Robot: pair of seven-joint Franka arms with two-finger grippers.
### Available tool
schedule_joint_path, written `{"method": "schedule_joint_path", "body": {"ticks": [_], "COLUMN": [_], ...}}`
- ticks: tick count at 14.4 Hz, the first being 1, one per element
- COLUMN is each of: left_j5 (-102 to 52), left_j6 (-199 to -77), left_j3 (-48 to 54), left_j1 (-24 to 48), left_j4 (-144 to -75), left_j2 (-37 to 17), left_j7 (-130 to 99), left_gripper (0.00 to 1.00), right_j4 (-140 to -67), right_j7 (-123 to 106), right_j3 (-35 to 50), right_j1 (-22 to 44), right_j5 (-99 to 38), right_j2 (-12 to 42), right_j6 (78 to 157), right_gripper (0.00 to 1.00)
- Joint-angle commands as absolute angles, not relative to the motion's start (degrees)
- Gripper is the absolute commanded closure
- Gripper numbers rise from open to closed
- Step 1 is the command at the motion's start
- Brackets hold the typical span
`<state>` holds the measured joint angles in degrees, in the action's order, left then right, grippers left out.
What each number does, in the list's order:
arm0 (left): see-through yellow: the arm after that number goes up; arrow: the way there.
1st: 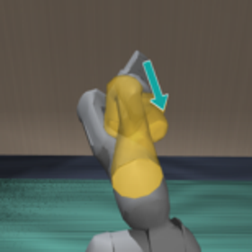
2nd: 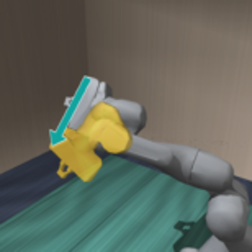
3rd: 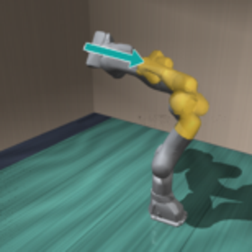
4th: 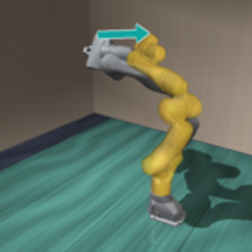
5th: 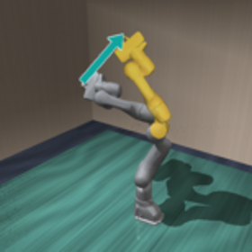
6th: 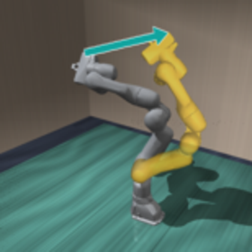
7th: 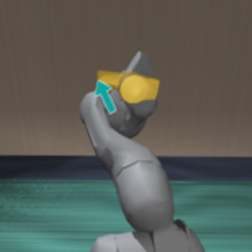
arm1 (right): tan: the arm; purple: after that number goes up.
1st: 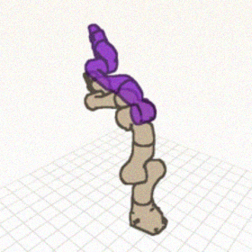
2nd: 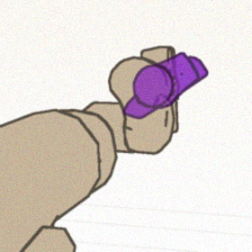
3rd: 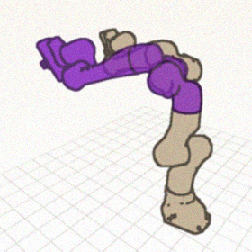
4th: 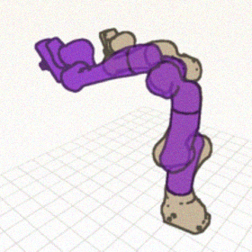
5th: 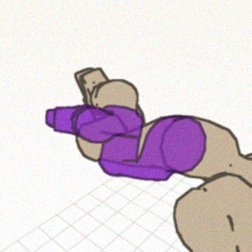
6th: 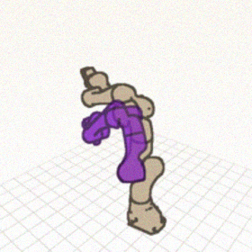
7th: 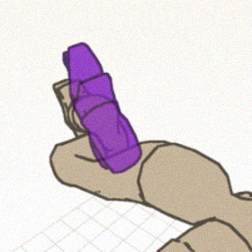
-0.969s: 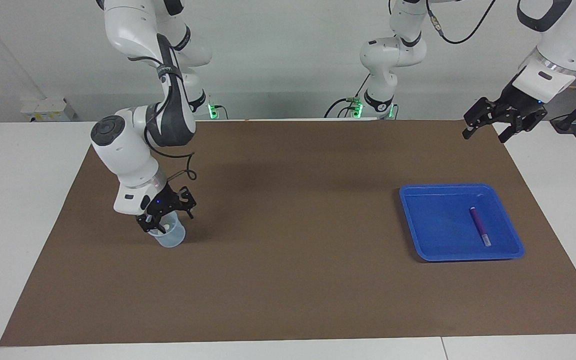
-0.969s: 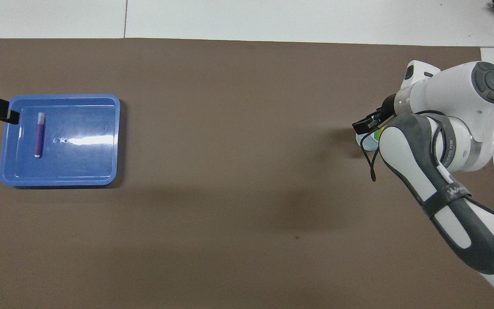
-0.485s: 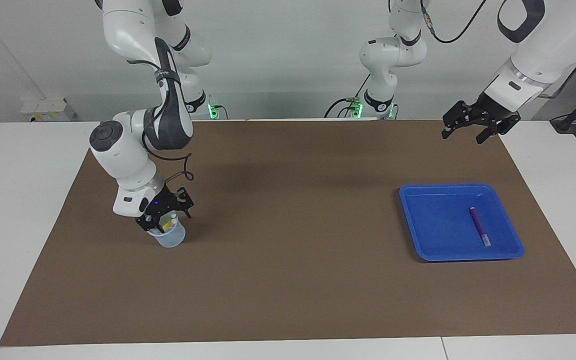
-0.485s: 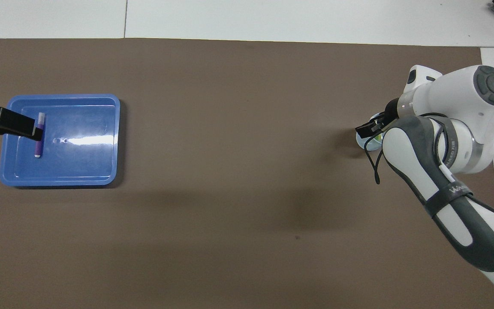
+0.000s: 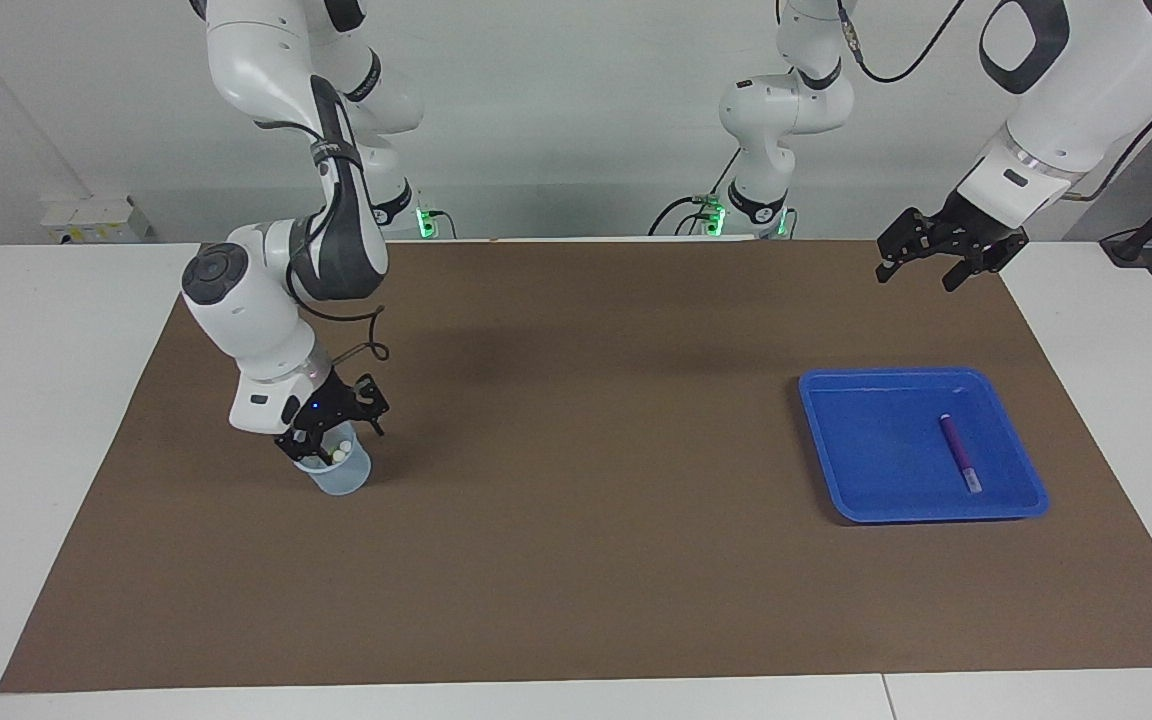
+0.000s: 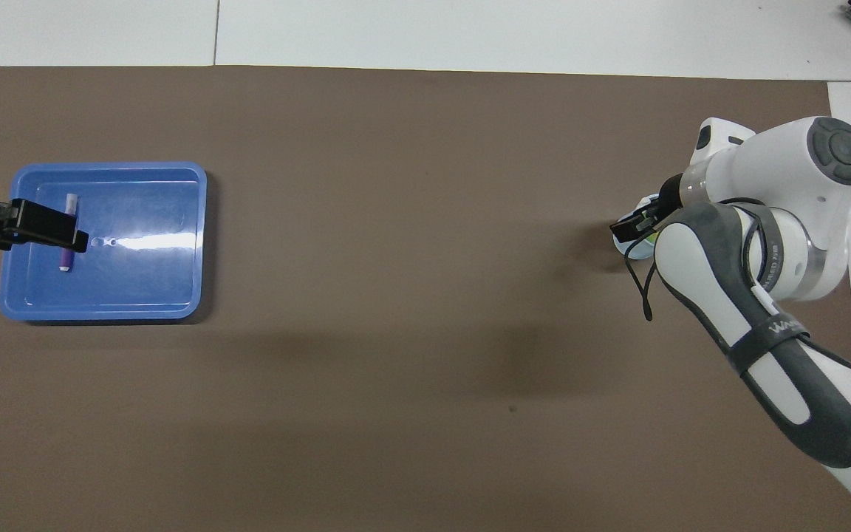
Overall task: Right arm passes pens to left for tray arrangement
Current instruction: 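Open the left gripper and release the pen in the tray, then raise the left gripper while the right gripper moves over the cup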
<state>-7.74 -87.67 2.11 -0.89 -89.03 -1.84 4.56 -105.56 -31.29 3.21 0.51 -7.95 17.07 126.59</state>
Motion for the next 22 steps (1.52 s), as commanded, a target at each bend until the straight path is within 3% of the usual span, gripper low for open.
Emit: {"method": "schedule_joint_path", "body": {"ticks": [1, 10, 16, 22], "left_j5": [-8.7, -14.9, -23.2, -27.0], "left_j6": [-90.0, -93.3, -95.8, -100.0], "left_j3": [1.7, 1.8, 1.9, 1.9], "left_j1": [0.5, 1.0, 1.1, 4.9], "left_j4": [-91.7, -97.1, -100.7, -103.9], "left_j2": [0.1, 2.7, 4.2, 5.4], "left_j7": [1.9, -10.6, -24.6, -35.3], "left_gripper": [0.02, 0.03, 0.03, 0.03], "right_j4": [-104.3, -104.4, -104.3, -104.3], "right_j7": [-32.4, -34.5, -37.0, -37.0], "right_j3": [3.6, 3.5, 3.5, 3.5], "right_j1": [-0.3, -0.6, -1.2, -1.4], "right_j5": [-8.8, -8.7, -8.7, -8.7], "right_j2": [16.7, 17.0, 17.0, 17.0], "right_j6": [125.4, 126.8, 126.8, 125.9], "right_gripper": [0.29, 0.31, 0.57, 0.70]}}
